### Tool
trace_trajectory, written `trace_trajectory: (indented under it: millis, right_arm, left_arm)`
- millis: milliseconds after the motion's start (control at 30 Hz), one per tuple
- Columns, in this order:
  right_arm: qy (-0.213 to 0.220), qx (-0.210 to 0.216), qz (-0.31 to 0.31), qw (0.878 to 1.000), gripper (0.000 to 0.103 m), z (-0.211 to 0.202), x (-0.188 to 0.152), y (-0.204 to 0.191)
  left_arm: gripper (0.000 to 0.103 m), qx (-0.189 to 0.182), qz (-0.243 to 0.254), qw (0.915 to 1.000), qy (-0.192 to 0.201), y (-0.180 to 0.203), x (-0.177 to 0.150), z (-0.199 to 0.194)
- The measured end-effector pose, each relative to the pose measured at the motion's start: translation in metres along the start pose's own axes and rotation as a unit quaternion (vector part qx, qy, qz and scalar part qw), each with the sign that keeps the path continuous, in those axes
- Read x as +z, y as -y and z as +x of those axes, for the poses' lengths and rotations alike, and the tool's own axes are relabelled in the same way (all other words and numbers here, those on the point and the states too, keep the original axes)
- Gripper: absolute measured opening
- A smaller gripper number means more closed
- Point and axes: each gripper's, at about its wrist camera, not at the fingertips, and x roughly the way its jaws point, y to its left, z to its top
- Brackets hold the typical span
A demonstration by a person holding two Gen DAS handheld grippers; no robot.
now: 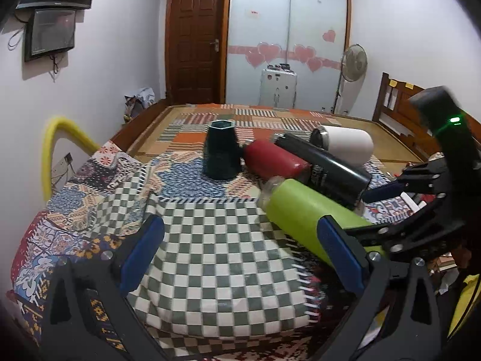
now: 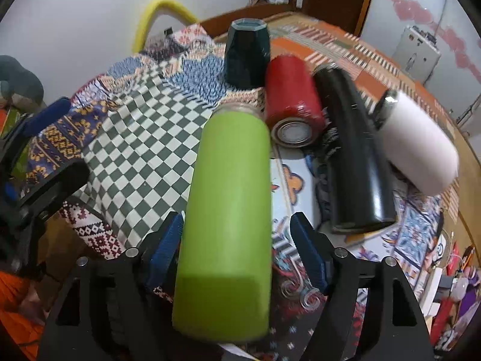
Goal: Flip cup upright
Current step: 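Lift the lime-green bottle off the cloth with the left tool, then rotate the lime-green bottle in the left tool so its open mouth points up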
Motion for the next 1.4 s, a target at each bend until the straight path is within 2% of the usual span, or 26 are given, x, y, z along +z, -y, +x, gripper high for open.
trace_trajectory:
  millis: [233, 433, 633, 767, 1000, 1200, 1300, 1400]
  right_arm:
    - [0.09, -0.051, 0.02, 0.994, 0.073, -0.054, -0.026, 0.018]
    - [0.139, -0.077, 0.049, 0.986, 0.074, -0.081, -0.045, 0.043]
    - [0.171, -0.089, 0.068, 0.979, 0.074, -0.091, -0.058, 0.062]
    - [0.183, -0.092, 0.074, 0.976, 0.074, -0.088, -0.063, 0.071]
    - [0.19, -0.086, 0.083, 0.975, 0.075, -0.08, -0.07, 0.085]
    - [0.188, -0.088, 0.085, 0.975, 0.075, -0.075, -0.072, 0.092]
    - [0.186, -0.084, 0.089, 0.975, 0.075, -0.073, -0.073, 0.095]
    - [0.184, -0.088, 0.089, 0.975, 0.075, -0.071, -0.075, 0.096]
  left_arm:
    - [0.103, -0.016, 0.029, 0.9988, -0.035, 0.038, 0.017, 0.012]
    - [0.103, -0.03, 0.031, 0.9936, -0.104, 0.065, 0.027, 0.046]
    - [0.103, 0.0, 0.027, 0.9852, -0.169, 0.076, 0.033, 0.082]
    - [0.098, -0.007, -0.008, 0.9744, -0.224, 0.072, 0.036, 0.106]
    - [0.095, -0.014, -0.043, 0.9593, -0.279, 0.075, 0.029, 0.136]
    - [0.091, -0.02, -0.09, 0.9517, -0.293, 0.063, 0.024, 0.152]
    - [0.086, -0.035, -0.13, 0.9422, -0.307, 0.053, 0.022, 0.16]
    - [0.085, -0.033, -0.129, 0.9424, -0.307, 0.056, 0.023, 0.16]
